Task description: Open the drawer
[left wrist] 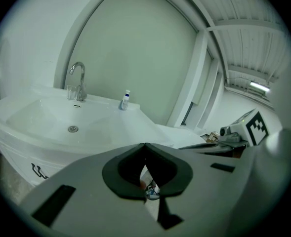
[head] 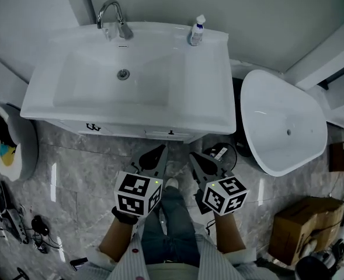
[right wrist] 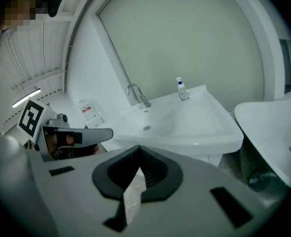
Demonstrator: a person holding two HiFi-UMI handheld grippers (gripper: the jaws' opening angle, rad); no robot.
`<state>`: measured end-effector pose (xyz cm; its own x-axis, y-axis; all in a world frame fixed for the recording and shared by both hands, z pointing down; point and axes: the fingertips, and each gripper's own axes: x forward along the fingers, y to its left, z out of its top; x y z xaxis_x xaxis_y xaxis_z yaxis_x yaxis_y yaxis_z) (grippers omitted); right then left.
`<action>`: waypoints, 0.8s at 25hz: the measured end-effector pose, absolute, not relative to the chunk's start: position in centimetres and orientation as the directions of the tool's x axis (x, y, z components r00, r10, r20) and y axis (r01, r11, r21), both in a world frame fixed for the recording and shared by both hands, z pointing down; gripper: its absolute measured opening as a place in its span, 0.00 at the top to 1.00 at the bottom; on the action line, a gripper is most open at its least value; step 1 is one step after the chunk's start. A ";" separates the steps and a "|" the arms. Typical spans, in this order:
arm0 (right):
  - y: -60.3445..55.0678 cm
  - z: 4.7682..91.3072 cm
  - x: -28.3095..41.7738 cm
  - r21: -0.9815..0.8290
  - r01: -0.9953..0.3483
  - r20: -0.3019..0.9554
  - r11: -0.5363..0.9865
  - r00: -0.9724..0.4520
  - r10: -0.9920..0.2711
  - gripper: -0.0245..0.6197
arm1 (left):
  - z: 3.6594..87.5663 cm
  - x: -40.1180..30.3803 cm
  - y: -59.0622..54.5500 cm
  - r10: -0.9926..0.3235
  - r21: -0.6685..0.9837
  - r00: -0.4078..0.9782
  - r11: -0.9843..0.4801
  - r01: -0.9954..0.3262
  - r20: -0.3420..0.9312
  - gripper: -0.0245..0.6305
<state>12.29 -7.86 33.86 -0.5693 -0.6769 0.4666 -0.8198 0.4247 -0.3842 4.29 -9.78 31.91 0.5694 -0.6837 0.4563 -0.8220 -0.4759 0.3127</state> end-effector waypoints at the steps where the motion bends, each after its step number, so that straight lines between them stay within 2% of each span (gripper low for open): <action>1: -7.9 34.3 12.3 -0.383 -0.826 0.471 0.413 -0.560 -0.682 0.95 | 32.5 4.1 -9.8 -0.681 0.310 0.567 -0.475 -0.824 0.463 0.94; 20: -10.7 45.2 11.1 -0.275 -0.890 0.534 0.364 -0.456 -0.712 0.95 | 44.3 3.8 -10.8 -0.628 0.301 0.592 -0.514 -0.803 0.506 0.94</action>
<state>11.09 -10.75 45.21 -0.4564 -0.7118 0.5339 -0.8898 0.3642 -0.2750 3.84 -10.85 44.25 0.5916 -0.6275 0.5063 -0.8031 -0.5140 0.3013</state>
